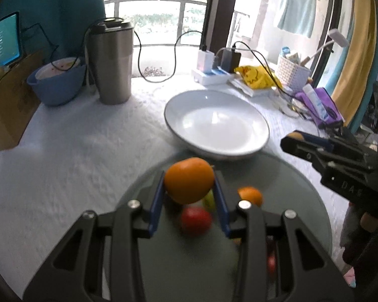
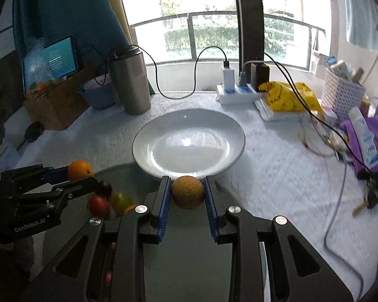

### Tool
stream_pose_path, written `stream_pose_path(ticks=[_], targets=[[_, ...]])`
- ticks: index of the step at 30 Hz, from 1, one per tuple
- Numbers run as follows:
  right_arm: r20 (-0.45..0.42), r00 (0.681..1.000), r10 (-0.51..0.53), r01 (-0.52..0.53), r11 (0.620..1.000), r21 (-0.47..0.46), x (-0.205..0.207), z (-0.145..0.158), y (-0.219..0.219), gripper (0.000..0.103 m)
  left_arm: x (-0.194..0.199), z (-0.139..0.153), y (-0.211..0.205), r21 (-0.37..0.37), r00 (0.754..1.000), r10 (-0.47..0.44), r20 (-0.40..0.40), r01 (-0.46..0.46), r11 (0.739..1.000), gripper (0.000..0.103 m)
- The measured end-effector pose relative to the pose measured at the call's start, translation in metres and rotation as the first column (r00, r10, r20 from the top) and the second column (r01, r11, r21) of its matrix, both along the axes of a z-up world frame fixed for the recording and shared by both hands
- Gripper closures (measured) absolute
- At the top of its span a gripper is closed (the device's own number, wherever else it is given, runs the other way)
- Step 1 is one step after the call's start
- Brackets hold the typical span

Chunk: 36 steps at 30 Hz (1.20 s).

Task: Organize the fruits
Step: 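Carry the orange and brown fruit onto the white plate and open both grippers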

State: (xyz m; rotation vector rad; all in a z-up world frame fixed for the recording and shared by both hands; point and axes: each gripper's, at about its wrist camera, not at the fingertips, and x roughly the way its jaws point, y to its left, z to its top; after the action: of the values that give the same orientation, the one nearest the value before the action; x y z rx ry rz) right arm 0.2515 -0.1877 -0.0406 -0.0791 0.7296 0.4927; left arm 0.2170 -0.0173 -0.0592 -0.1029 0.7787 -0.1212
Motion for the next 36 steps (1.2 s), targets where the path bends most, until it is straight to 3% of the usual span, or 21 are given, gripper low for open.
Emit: stream_pose_path(ticks=[14,23,36], targets=[[0.002,1.000,0.004,-0.004,1.000,-0.003,0.072,-0.006,0.021,0.074,0.083,0.002,-0.004,-0.030,0.998,-0.059,-0.001,0.058,0.998,0.065],[-0.096,0.995,0.010,-0.012,1.000,-0.020,0.121,-0.024,0.041,0.074,0.131,-0.015,-0.005,-0.067,0.993,-0.093,-0.074,0.088,0.994,0.065],[-0.098,0.995,-0.004,0.001,1.000,-0.022,0.133,-0.024,0.042,0.074,0.157,-0.027,-0.004,-0.068,0.986,-0.096,-0.136,0.087,0.994,0.064]])
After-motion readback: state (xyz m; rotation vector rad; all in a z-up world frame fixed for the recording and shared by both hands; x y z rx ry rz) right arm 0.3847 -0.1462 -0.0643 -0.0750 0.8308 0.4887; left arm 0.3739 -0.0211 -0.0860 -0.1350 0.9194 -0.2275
